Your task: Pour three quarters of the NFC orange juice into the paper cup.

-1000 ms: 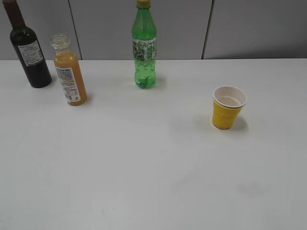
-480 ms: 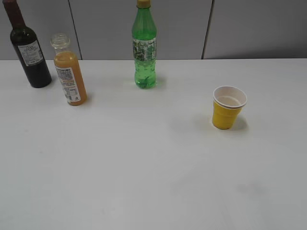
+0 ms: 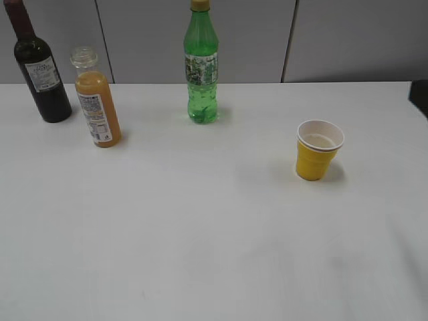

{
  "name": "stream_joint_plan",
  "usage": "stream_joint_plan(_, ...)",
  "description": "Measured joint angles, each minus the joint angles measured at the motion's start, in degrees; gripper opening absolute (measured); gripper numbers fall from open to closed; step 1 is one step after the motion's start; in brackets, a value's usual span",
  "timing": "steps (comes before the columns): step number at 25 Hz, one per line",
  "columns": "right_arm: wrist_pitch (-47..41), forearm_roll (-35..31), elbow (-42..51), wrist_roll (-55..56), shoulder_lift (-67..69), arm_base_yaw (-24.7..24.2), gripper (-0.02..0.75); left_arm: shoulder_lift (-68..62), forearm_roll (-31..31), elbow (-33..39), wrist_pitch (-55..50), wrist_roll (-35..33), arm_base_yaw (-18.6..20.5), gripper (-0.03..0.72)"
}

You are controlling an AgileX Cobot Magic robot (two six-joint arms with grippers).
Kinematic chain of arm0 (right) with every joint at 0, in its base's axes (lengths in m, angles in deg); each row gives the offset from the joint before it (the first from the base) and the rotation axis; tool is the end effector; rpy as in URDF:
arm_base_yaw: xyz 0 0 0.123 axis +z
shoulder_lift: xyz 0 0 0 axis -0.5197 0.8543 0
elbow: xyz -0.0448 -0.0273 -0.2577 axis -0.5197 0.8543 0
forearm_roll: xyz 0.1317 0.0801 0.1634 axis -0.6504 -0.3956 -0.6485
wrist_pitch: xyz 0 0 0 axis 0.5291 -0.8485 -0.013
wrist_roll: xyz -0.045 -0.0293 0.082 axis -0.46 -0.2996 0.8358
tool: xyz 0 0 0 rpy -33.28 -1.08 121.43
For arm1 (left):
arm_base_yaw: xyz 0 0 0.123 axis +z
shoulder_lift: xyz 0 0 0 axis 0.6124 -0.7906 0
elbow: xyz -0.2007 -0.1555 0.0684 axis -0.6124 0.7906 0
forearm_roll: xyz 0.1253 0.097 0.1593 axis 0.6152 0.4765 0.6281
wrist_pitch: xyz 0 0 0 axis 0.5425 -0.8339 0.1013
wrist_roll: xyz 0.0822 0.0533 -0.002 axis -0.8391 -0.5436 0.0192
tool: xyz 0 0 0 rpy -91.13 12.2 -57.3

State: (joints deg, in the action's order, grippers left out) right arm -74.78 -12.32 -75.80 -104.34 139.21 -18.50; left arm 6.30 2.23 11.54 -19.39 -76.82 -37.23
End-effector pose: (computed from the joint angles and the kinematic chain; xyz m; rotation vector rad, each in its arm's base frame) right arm 0.1772 0.0370 0.2620 -0.2107 1.8237 0.1055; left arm 0.0004 -0.0078 0.2646 0.0790 2.0196 -0.0498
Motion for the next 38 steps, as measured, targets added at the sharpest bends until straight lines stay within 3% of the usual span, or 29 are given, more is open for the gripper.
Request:
stream_joint_plan(7,13.1,-0.8,1.7,-0.1,12.1,6.9,0.594,0.0,0.0,0.0,0.0,0.0,0.0,0.627)
stream_joint_plan(19,37.6,-0.7,11.6,10.0,21.0,7.2,0.594,0.0,-0.1,0.0,0.0,0.0,0.0,0.608)
stream_joint_plan(38,54.7,8.4,13.0,15.0,38.7,7.2,0.593,0.0,-0.2,0.0,0.0,0.0,0.0,0.591)
